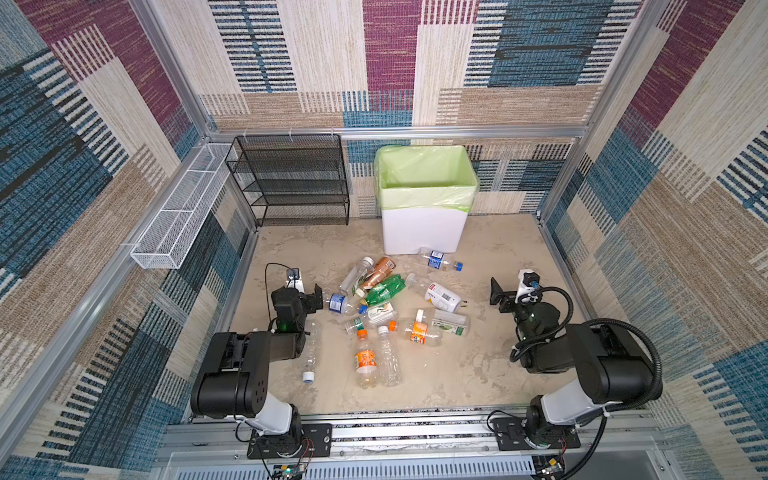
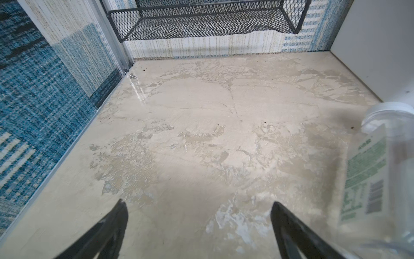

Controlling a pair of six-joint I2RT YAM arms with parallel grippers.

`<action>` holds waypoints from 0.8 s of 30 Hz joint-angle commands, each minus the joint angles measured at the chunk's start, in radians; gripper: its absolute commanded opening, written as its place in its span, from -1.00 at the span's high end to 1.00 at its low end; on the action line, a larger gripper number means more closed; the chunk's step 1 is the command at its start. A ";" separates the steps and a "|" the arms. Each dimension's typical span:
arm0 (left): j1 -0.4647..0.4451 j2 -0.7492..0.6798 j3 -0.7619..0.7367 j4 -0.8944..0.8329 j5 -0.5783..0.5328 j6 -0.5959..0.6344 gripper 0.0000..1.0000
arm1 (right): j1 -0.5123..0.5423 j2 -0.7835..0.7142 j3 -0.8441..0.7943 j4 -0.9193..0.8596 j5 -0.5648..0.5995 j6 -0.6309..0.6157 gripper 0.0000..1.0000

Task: Throw the plastic bottles in the bin
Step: 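Reach the right gripper toward the clear bottle with red label near the bin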

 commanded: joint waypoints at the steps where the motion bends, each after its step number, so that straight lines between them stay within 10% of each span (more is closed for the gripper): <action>1: 0.003 0.001 0.009 -0.005 0.030 -0.025 -0.98 | -0.001 0.000 0.006 0.024 -0.015 0.013 -0.97; 8: 0.004 -0.005 0.002 0.006 0.031 -0.025 -0.74 | -0.001 -0.015 0.018 -0.007 -0.009 0.013 -0.84; 16: 0.001 -0.262 0.161 -0.426 -0.150 -0.161 -0.54 | -0.001 -0.112 0.399 -0.713 0.015 0.081 -0.65; 24: -0.004 -0.305 0.563 -0.931 0.153 -0.256 -0.52 | 0.169 -0.099 0.641 -1.194 -0.098 0.037 -0.64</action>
